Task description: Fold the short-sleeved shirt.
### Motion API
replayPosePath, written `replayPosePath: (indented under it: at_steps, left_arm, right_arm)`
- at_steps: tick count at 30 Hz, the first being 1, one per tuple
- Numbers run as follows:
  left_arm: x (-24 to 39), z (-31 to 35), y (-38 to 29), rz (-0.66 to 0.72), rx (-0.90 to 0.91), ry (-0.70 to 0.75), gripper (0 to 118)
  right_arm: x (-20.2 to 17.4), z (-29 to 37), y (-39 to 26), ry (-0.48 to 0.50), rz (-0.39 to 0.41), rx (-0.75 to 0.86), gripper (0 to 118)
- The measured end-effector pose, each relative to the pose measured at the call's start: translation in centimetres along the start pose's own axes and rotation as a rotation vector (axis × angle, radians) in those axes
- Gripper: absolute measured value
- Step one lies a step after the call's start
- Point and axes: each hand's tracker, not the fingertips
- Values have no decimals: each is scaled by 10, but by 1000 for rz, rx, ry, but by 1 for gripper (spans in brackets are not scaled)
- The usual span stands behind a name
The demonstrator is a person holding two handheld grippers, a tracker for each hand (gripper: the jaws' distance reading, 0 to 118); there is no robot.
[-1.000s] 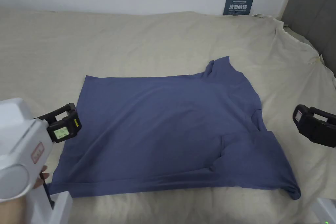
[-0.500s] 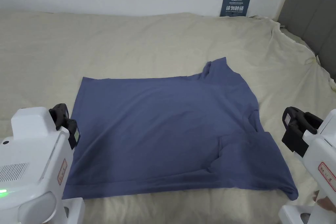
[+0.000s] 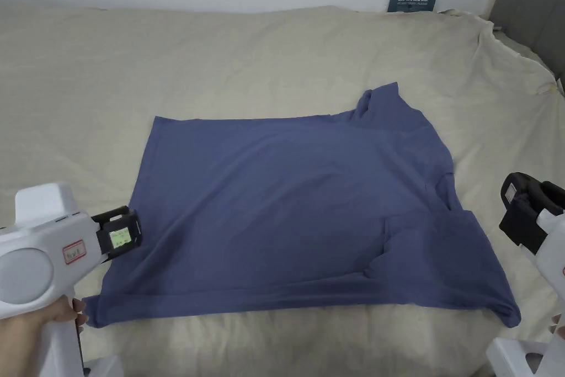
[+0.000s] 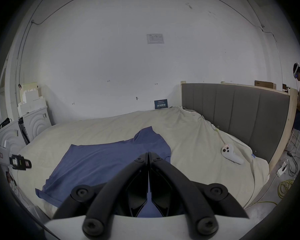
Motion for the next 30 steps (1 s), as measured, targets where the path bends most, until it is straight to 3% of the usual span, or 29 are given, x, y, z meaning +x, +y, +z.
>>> replayPosePath:
  at_steps: [2,11,12,13,15,17,19,25,27,30]
  left_arm:
    - [-10,-12,-5,-24,-55,19,110]
    - [-31,-64,-36,-44,-393,118,110]
    - [-31,-68,-39,-48,-403,130,104]
    - [-30,-71,-41,-52,-397,124,90]
    - [-27,-73,-44,-52,-389,133,44]
    - [-24,-72,-46,-25,-390,51,24]
    - [-19,-74,-45,-44,-389,79,2]
    - [-11,-57,-36,-3,-308,74,0]
    - [-10,-45,-30,1,-242,54,0]
    - [-7,-25,-24,1,-166,33,0]
  right_arm:
    - [2,0,-1,-1,-15,-6,0]
    - [6,-3,-6,-9,-21,-39,0]
    - [7,-3,-6,-11,-20,-40,0]
    - [7,-3,-6,-13,-20,-41,0]
    - [9,-4,-7,-16,-26,-45,0]
    - [11,-5,-8,-27,-33,-48,0]
    - [13,-5,-9,-37,-45,-50,0]
    - [27,-9,-7,-55,-78,-97,0]
    - [35,-16,-5,-36,-73,-194,0]
    - [50,-33,-7,-24,-130,-318,0]
